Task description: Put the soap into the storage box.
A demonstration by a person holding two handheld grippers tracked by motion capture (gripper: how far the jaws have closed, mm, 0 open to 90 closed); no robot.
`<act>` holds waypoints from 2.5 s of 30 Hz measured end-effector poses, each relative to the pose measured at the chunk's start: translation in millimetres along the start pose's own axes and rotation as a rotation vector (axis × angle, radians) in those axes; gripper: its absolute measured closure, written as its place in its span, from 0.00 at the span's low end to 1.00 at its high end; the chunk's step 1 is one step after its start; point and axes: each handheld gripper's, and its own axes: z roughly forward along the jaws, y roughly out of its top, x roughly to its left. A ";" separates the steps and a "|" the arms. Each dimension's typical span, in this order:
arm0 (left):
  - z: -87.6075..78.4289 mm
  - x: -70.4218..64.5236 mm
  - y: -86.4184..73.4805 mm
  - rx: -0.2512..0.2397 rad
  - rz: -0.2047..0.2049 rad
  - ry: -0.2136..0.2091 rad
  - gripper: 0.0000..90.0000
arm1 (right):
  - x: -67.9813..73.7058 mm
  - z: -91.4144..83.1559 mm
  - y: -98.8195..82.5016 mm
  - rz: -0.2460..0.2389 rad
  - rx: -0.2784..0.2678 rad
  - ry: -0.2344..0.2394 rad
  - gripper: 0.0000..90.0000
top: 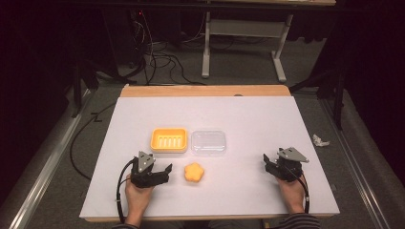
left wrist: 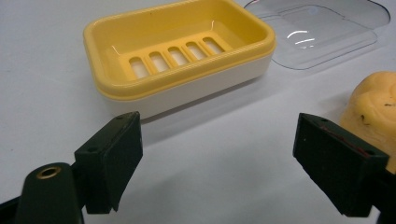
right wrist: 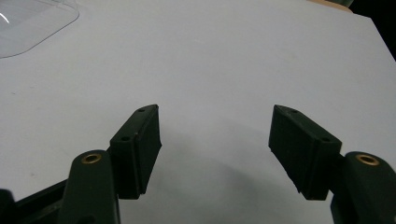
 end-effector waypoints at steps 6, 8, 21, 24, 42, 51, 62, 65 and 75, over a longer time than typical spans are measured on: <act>0.2 0.8 0.0 0.005 -0.008 0.001 0.21 | 0.0 0.0 0.0 -0.001 0.000 0.000 0.38; 0.2 0.6 0.0 0.005 -0.007 0.002 0.22 | -0.1 0.1 0.0 -0.002 0.000 0.000 0.38; -0.5 -0.3 -0.3 -0.004 0.000 0.005 0.25 | -0.4 0.3 0.0 -0.001 -0.003 0.001 0.38; -0.6 -0.2 -0.4 -0.005 -0.001 0.005 0.25 | -0.3 0.2 0.0 -0.002 -0.003 -0.001 0.38; 0.0 -0.1 0.9 0.001 0.006 -0.005 0.25 | 0.3 0.9 0.5 -0.003 0.008 -0.006 0.38; -0.7 -0.8 1.6 0.011 0.002 -0.015 0.24 | -0.2 0.8 0.3 -0.002 0.003 -0.002 0.38; -3.6 -4.0 3.1 0.011 -0.001 -0.049 0.23 | -0.5 0.2 0.4 -0.003 0.004 -0.002 0.38; -4.2 -5.5 3.9 0.009 -0.001 -0.061 0.23 | -0.1 0.5 0.3 -0.002 0.002 -0.003 0.38; -5.8 -15.8 12.8 0.023 0.028 -0.094 0.21 | -0.1 0.6 0.3 -0.005 0.001 -0.005 0.38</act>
